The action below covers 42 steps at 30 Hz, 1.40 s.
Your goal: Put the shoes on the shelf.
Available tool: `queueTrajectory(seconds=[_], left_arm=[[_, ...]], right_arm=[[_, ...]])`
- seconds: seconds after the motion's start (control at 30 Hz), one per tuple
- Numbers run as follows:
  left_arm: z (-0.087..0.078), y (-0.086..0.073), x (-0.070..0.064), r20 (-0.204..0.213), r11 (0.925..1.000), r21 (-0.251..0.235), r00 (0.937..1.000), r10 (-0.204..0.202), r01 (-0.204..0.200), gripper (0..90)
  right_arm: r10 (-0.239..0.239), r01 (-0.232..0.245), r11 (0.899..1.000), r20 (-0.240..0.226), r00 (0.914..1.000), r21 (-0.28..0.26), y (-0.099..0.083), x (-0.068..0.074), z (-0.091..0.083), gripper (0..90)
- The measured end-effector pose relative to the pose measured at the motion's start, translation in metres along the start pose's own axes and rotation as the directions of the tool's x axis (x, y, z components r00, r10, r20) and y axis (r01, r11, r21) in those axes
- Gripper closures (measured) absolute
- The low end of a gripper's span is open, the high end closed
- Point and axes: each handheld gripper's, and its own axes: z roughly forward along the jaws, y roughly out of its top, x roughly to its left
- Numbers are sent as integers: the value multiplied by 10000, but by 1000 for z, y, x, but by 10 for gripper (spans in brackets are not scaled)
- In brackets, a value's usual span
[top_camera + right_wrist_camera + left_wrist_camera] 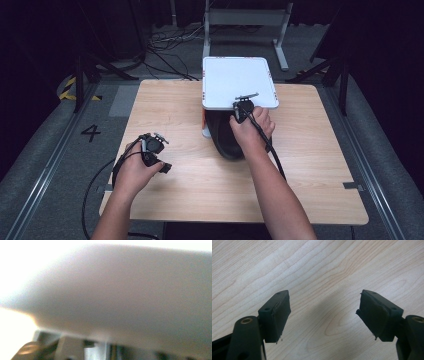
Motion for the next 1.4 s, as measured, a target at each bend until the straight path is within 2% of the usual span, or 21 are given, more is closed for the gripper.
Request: queueTrajectory(seconds=[0.03, 0.1, 0.13, 0.27, 0.33, 0.37, 0.5, 0.57, 0.7, 0.77, 0.93, 0.97, 1.0, 1.1, 1.13, 1.3, 1.33, 1.4], left_arm=[[0, 1, 0, -24, 9999, 55, 10000, 96, -96, 261], [1, 2, -1, -25, 9999, 68, 10000, 82, -82, 261], [1, 3, -1, -17, 9999, 68, 9999, 154, -154, 261], [2, 8, -4, -2, 9997, 64, 9997, 252, -252, 260], [2, 12, -7, 52, 9994, -27, 9994, 333, -333, 259], [2, 12, -7, 52, 9994, -27, 9994, 333, -333, 258], [3, 18, -13, 209, 9994, -114, 9992, 334, -332, 256], [2, 21, -16, 374, 9986, -248, 9982, 474, -465, 257], [-1, 25, -26, 388, 9975, -512, 9979, 514, -494, 257], [-4, 29, -36, 418, 9966, -629, 9976, 557, -530, 257], [-5, 35, -53, 506, 9956, -561, 9957, 781, -752, 259], [-4, 38, -60, 572, 9956, -501, 9950, 815, -787, 290], [-4, 38, -60, 572, 9956, -501, 9950, 815, -787, 297], [-1, 43, -71, 545, 9939, -385, 9930, 1050, -1030, 313], [2, 46, -78, 680, 9937, -364, 9918, 1083, -1060, 336], [9, 51, -91, 1067, 9919, -337, 9863, 1256, -1227, 428], [13, 54, -97, 1260, 9911, -291, 9832, 1323, -1297, 494], [15, 56, -100, 1332, 9908, -262, 9819, 1347, -1324, 514]], right_arm=[[29, -33, 9998, -220, 9998, -199, 0, -2, -3, 483], [19, -27, 9996, -273, 9996, -289, 0, -3, -5, 465], [48, -70, 9990, -506, 9987, -432, -1, -7, -10, 458], [-36, 1, 9984, -625, 9980, -568, -3, -13, -21, 448], [-41, -20, 9975, -877, 9961, -701, -8, -22, -33, 443], [-41, -20, 9975, -877, 9961, -701, -8, -22, -33, 443], [-189, 126, 9971, -836, 9963, -754, -19, -37, -50, 461], [-86, 11, 9977, -1108, 9938, -675, -23, -42, -56, 460], [-353, 284, 9982, -1360, 9901, -522, -38, -54, -72, 461], [-398, 340, 9986, -1546, 9872, -398, -45, -58, -78, 464], [-571, 563, 9984, -1643, 9848, -95, -62, -66, -91, 473], [-641, 637, 9979, -1799, 9816, -84, -69, -70, -95, 473], [-700, 715, 9974, -1852, 9802, 15, -72, -72, -97, 473], [-759, 801, 9967, -1989, 9771, 133, -79, -75, -101, 476], [-834, 912, 9955, -2122, 9737, 273, -85, -78, -103, 486], [-1025, 1192, 9910, -2297, 9678, 602, -100, -83, -102, 506], [-1069, 1273, 9893, -2410, 9646, 707, -108, -84, -98, 518], [-1072, 1312, 9878, -2458, 9634, 834, -112, -84, -97, 524]])
